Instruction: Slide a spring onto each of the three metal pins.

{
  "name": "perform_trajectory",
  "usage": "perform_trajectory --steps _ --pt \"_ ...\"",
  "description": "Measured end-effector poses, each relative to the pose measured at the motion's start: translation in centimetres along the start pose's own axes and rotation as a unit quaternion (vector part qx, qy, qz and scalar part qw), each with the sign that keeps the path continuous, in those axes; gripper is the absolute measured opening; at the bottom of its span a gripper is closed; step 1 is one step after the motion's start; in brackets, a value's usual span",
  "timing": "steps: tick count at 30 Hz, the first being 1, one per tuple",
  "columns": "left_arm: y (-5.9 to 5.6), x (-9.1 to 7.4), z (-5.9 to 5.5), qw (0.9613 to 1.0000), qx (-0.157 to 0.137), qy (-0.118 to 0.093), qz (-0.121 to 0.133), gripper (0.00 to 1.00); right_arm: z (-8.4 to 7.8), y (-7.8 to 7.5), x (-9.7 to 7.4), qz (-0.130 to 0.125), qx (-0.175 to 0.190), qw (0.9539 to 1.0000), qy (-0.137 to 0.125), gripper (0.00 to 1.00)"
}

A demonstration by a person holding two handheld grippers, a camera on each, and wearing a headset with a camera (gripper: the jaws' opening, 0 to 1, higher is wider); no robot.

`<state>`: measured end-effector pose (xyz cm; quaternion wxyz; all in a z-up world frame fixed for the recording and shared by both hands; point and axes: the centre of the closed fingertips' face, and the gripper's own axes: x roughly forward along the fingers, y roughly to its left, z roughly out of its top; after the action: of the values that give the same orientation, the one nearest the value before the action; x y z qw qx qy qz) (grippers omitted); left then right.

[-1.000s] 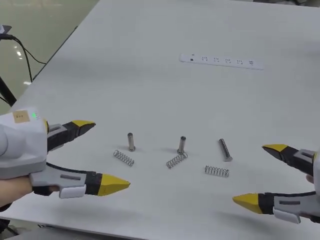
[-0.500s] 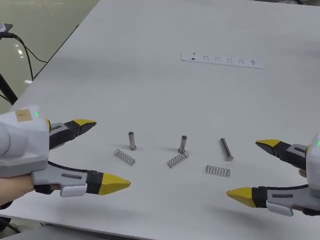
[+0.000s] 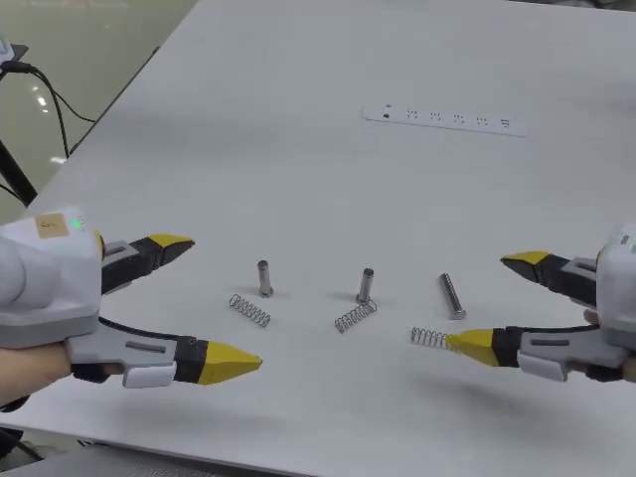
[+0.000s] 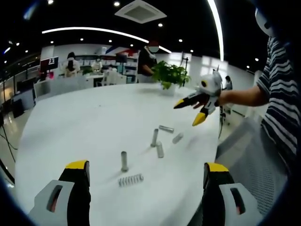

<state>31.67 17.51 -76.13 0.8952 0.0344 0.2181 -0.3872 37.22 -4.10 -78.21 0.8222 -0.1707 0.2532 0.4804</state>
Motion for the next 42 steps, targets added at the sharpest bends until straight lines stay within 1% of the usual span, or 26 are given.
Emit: perform_trajectory --steps 8,12,14,17,19,20,23,25,29,32,33,35,41,42 --pt "0.0 0.0 0.0 1.0000 0.000 0.001 0.000 0.98 0.4 -1.0 1.3 0.000 0.023 0.9997 0.011 0.63" --pt "0.0 0.0 0.1 1.0000 0.001 0.000 0.001 0.98 0.2 -1.8 2.2 -0.006 0.029 0.9992 0.029 0.62" --pt "0.1 -0.1 0.0 1.0000 0.001 0.001 0.002 0.98 0.0 -2.1 2.6 -0.004 0.038 0.9985 0.039 0.58" --pt "0.0 -0.1 0.0 1.0000 -0.001 0.000 0.001 0.98 0.0 -2.3 3.1 -0.001 0.051 0.9976 0.046 0.54" --pt "0.0 -0.2 0.0 1.0000 0.000 0.001 0.001 0.98 -0.1 -2.4 3.5 0.002 0.061 0.9967 0.053 0.50" --pt "0.0 -0.2 -0.1 1.0000 0.000 0.001 0.001 0.98 -0.3 -2.6 3.6 -0.001 0.072 0.9955 0.062 0.48" --pt "0.1 -0.3 -0.1 1.0000 -0.001 0.001 0.001 0.98 -0.6 -2.9 4.1 -0.001 0.092 0.9932 0.072 0.43" --pt "0.1 -0.3 0.0 1.0000 -0.001 0.001 0.001 0.98 -0.6 -3.0 4.3 -0.001 0.097 0.9925 0.075 0.41" --pt "0.1 -0.3 -0.1 1.0000 0.001 0.004 0.000 0.98 -1.2 -3.4 4.9 -0.003 0.112 0.9895 0.092 0.33" --pt "0.1 -0.3 0.1 1.0000 0.000 0.001 -0.001 0.98 -1.4 -3.6 5.3 -0.006 0.124 0.9872 0.100 0.30" --pt "0.2 -0.3 0.1 1.0000 0.000 0.001 0.000 0.98 -1.7 -3.7 5.4 -0.006 0.130 0.9857 0.107 0.28" --pt "0.2 -0.3 0.0 1.0000 0.000 0.003 -0.001 0.98 -2.0 -3.8 5.5 -0.009 0.133 0.9844 0.115 0.26" --pt "0.2 -0.3 -0.2 1.0000 -0.001 0.006 -0.002 0.98 -2.5 -3.9 6.0 -0.009 0.143 0.9819 0.123 0.23" --pt "0.2 -0.3 -0.4 1.0000 -0.002 0.007 -0.001 0.98 -2.7 -4.0 6.0 -0.011 0.147 0.9807 0.128 0.23"
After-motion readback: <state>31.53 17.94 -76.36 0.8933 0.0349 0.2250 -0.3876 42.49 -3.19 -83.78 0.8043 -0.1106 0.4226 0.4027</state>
